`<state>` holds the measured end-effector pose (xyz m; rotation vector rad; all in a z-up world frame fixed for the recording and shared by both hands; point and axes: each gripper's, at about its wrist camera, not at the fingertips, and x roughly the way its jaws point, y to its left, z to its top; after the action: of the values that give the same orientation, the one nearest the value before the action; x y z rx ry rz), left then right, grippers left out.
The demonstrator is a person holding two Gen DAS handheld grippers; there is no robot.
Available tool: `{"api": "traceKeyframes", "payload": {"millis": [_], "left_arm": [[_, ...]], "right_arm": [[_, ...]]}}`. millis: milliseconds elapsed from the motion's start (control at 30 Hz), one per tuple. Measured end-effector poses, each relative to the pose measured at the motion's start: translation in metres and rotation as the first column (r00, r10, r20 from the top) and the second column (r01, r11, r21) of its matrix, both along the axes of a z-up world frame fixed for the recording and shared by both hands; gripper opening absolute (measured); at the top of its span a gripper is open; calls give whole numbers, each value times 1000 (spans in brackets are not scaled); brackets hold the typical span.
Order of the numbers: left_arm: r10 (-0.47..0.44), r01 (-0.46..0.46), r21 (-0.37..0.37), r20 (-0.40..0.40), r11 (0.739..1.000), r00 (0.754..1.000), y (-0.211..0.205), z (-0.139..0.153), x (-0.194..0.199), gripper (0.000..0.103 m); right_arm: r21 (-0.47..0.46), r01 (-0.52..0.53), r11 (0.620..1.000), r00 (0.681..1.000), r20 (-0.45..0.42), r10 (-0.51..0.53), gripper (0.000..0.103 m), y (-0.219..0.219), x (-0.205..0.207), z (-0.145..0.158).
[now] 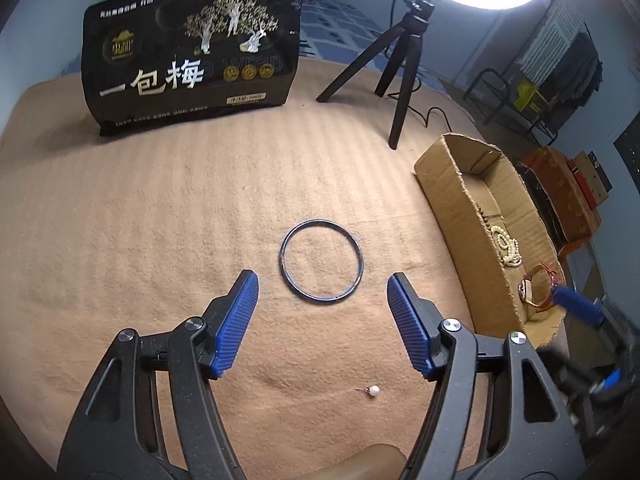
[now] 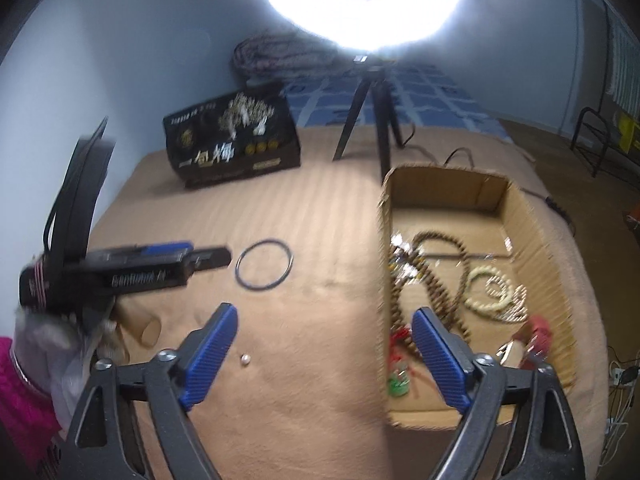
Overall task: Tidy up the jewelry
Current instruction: 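Move both tools toward the blue bangle and loose white pearl on the bed, then grasp the white pearl with the right tool while the left tool grasps the blue bangle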
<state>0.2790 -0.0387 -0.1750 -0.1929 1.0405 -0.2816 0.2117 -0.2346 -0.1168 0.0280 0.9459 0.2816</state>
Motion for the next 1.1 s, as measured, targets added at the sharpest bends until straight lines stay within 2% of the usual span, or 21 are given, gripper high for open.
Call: {"api": "traceKeyframes", "payload": {"millis": [167,300,367,567,833,1000,1100], "left_arm": [[-2,2,4,-16,1000,1000,-5,-10,6,69],[5,-5,0,-35,1000,999,-10,-20,13,69],[7,-6,13,-44,1000,999,-13,-26,16,69],[42,-43,-6,-75,999,996,-14,-39,29,69],[84,-89,-42,-95,995,992,-15,-49,43,69],[91,-95,-55,-84,994,992,-20,-50,49,77],[84,-86,-25,-75,996,994,-26,-52,52,78]], "right_arm": [[18,-41,999,997,-63,42,73,16,-9,-27],[14,-54,998,994,-90,56,66,26,-16,-43],[18,-61,998,993,-99,63,59,30,-18,-49],[24,-74,997,989,-128,77,58,34,-22,-65],[16,-94,995,988,-120,96,58,40,-20,-67],[12,-93,996,988,-119,94,58,40,-18,-69],[7,-96,995,988,-121,96,58,41,-17,-71]]}}
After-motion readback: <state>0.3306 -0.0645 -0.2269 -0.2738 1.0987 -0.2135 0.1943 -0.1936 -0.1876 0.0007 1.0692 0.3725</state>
